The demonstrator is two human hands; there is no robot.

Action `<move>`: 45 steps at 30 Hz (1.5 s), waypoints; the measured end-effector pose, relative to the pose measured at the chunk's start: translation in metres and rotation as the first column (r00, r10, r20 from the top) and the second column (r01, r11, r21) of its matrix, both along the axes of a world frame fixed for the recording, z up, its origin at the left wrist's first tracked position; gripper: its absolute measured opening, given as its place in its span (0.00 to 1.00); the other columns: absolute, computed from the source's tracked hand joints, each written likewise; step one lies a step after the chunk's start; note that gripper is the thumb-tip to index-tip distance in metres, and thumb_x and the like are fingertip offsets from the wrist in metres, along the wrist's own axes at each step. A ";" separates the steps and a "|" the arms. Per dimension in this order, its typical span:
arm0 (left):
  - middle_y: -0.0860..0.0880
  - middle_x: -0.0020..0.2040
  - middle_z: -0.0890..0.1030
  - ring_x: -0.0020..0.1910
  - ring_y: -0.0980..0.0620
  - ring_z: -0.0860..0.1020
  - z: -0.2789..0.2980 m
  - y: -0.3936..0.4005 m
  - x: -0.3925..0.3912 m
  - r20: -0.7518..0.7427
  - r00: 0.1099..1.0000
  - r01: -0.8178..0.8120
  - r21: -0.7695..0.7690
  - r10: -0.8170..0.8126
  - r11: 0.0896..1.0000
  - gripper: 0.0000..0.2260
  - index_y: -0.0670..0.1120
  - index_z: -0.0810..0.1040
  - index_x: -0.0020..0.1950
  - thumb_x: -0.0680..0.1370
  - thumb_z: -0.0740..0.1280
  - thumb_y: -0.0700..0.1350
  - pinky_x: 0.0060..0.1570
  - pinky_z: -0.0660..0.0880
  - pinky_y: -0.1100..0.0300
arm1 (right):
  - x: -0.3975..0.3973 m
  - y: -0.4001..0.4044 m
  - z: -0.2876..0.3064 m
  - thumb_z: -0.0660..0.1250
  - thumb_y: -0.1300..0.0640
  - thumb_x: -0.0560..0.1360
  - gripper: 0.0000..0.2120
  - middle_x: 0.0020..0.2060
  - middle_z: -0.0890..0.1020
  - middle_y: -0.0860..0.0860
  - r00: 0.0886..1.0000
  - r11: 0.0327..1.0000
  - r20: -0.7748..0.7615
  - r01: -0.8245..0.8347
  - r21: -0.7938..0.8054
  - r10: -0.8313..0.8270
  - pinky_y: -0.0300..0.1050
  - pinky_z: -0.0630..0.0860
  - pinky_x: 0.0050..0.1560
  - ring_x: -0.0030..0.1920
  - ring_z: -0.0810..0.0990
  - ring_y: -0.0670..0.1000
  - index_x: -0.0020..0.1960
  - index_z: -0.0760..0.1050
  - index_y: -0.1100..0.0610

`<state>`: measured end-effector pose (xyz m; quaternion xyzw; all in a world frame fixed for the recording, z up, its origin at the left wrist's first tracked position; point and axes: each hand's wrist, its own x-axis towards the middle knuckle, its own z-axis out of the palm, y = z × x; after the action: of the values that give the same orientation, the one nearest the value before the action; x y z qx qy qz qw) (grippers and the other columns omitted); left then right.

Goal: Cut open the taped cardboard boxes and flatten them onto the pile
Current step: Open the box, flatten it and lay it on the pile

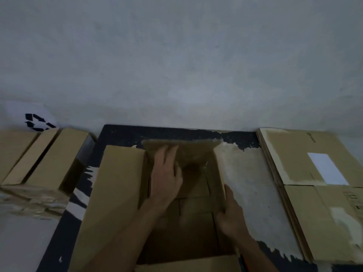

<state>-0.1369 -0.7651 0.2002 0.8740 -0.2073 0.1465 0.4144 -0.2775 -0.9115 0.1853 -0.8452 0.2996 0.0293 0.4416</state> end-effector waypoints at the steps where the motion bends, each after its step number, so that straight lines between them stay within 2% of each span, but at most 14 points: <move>1: 0.41 0.75 0.64 0.73 0.47 0.63 0.004 -0.008 0.018 0.011 0.999 0.037 0.107 -0.039 0.994 0.28 0.46 0.66 0.76 0.77 0.68 0.38 0.71 0.63 0.53 | 0.001 -0.001 -0.005 0.66 0.63 0.77 0.35 0.62 0.74 0.53 1.000 1.000 -0.012 0.018 -0.011 -0.018 0.49 0.77 0.60 0.58 0.77 0.53 0.79 0.54 0.54; 4: 0.44 0.81 0.50 0.79 0.39 0.48 0.002 -0.027 0.064 -0.213 0.971 0.206 0.504 -0.110 0.839 0.32 0.50 0.56 0.80 0.79 0.67 0.51 0.76 0.46 0.43 | -0.004 -0.003 -0.019 0.65 0.66 0.76 0.39 0.67 0.72 0.57 0.998 0.998 -0.045 0.037 -0.049 -0.039 0.57 0.77 0.62 0.62 0.76 0.57 0.80 0.49 0.51; 6: 0.45 0.81 0.54 0.79 0.39 0.49 -0.009 -0.036 0.079 -0.370 0.926 0.297 0.597 -0.073 0.746 0.31 0.51 0.58 0.78 0.79 0.65 0.57 0.76 0.43 0.39 | -0.004 -0.001 -0.019 0.65 0.66 0.76 0.40 0.68 0.72 0.57 0.997 0.998 -0.056 0.044 -0.045 -0.047 0.56 0.77 0.62 0.62 0.76 0.57 0.81 0.48 0.50; 12: 0.44 0.69 0.71 0.75 0.37 0.58 -0.017 -0.058 0.090 -0.466 0.881 0.224 0.560 0.079 0.797 0.14 0.49 0.73 0.64 0.82 0.61 0.55 0.75 0.48 0.37 | -0.002 -0.003 -0.019 0.63 0.63 0.78 0.38 0.69 0.70 0.54 0.995 0.996 -0.093 0.035 -0.082 -0.043 0.52 0.73 0.66 0.65 0.73 0.55 0.80 0.46 0.49; 17: 0.41 0.78 0.56 0.78 0.37 0.50 -0.006 -0.062 0.080 -0.429 0.902 0.218 0.554 0.051 0.803 0.17 0.52 0.72 0.68 0.80 0.65 0.52 0.76 0.43 0.37 | -0.003 -0.009 -0.012 0.65 0.54 0.80 0.35 0.71 0.65 0.48 0.994 0.988 -0.076 0.090 0.123 -0.081 0.52 0.70 0.68 0.69 0.69 0.53 0.80 0.50 0.44; 19: 0.43 0.78 0.58 0.77 0.40 0.54 -0.001 -0.069 0.046 -0.267 0.964 0.133 0.455 -0.007 0.881 0.19 0.51 0.69 0.71 0.81 0.63 0.52 0.75 0.51 0.41 | -0.004 -0.016 -0.005 0.65 0.44 0.79 0.31 0.70 0.66 0.45 0.980 0.925 -0.070 0.197 0.325 -0.184 0.53 0.69 0.69 0.70 0.68 0.52 0.78 0.57 0.42; 21: 0.45 0.69 0.72 0.68 0.45 0.70 -0.002 -0.080 0.001 -0.403 0.914 0.175 0.276 -0.052 0.945 0.21 0.49 0.71 0.70 0.81 0.61 0.59 0.68 0.68 0.48 | -0.008 -0.026 -0.003 0.59 0.42 0.80 0.24 0.70 0.71 0.46 0.956 0.859 -0.080 0.289 0.423 -0.282 0.54 0.68 0.69 0.69 0.70 0.52 0.75 0.66 0.45; 23: 0.51 0.59 0.80 0.58 0.49 0.79 -0.011 -0.096 -0.036 -0.766 0.628 0.253 0.039 -0.134 0.967 0.29 0.51 0.76 0.64 0.73 0.61 0.69 0.57 0.77 0.52 | -0.014 -0.039 0.000 0.56 0.46 0.83 0.16 0.64 0.77 0.47 0.933 0.828 -0.055 0.342 0.445 -0.355 0.55 0.68 0.67 0.65 0.73 0.53 0.66 0.75 0.47; 25: 0.52 0.55 0.81 0.54 0.50 0.81 -0.017 -0.109 -0.062 -0.884 0.446 0.329 0.013 -0.143 0.944 0.31 0.52 0.78 0.60 0.65 0.66 0.69 0.50 0.80 0.54 | -0.020 -0.051 0.004 0.57 0.51 0.84 0.11 0.55 0.80 0.44 0.914 0.811 -0.027 0.372 0.451 -0.404 0.53 0.70 0.62 0.59 0.76 0.52 0.56 0.78 0.46; 30: 0.46 0.43 0.81 0.41 0.48 0.81 -0.006 -0.108 -0.060 -0.850 0.494 0.234 -0.071 -0.181 0.970 0.07 0.40 0.80 0.49 0.73 0.68 0.37 0.32 0.76 0.58 | -0.023 -0.076 0.003 0.60 0.55 0.83 0.08 0.56 0.81 0.54 0.868 0.774 -0.058 0.468 0.426 -0.493 0.50 0.73 0.54 0.54 0.79 0.54 0.55 0.78 0.52; 33: 0.44 0.42 0.85 0.41 0.44 0.84 0.042 -0.080 -0.042 -0.828 0.484 0.054 -0.295 -0.283 0.954 0.11 0.41 0.83 0.46 0.65 0.70 0.39 0.39 0.82 0.47 | -0.018 -0.077 -0.005 0.61 0.52 0.83 0.11 0.60 0.79 0.57 0.891 0.783 -0.130 0.446 0.434 -0.435 0.55 0.74 0.60 0.56 0.78 0.56 0.60 0.77 0.55; 38: 0.42 0.47 0.86 0.46 0.42 0.83 0.105 -0.009 -0.014 -0.805 0.435 -0.191 -0.521 -0.404 0.832 0.15 0.39 0.83 0.49 0.63 0.71 0.36 0.51 0.80 0.48 | 0.004 -0.058 0.004 0.60 0.35 0.78 0.26 0.56 0.82 0.56 0.933 0.663 -0.301 0.353 0.660 -0.197 0.59 0.72 0.66 0.57 0.79 0.59 0.61 0.79 0.54; 42: 0.42 0.45 0.83 0.42 0.43 0.82 0.101 0.032 -0.010 -0.757 0.397 -0.244 -0.632 -0.519 0.735 0.13 0.41 0.80 0.51 0.68 0.64 0.40 0.43 0.79 0.49 | 0.012 -0.055 0.028 0.63 0.41 0.78 0.22 0.55 0.84 0.58 0.984 0.569 -0.150 0.179 0.803 -0.097 0.63 0.72 0.66 0.57 0.82 0.60 0.61 0.80 0.57; 45: 0.42 0.44 0.81 0.41 0.43 0.81 0.087 0.050 -0.011 -0.747 0.434 -0.330 -0.653 -0.504 0.682 0.13 0.40 0.80 0.50 0.68 0.64 0.43 0.45 0.78 0.48 | 0.012 -0.068 0.052 0.64 0.48 0.79 0.16 0.55 0.84 0.56 0.992 0.679 -0.092 0.126 0.723 -0.086 0.61 0.75 0.62 0.56 0.82 0.59 0.60 0.79 0.57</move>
<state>-0.1476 -0.7154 0.2871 0.5567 0.0710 -0.2948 0.7734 -0.2657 -0.9793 0.2376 -0.5810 0.3228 0.1416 0.7336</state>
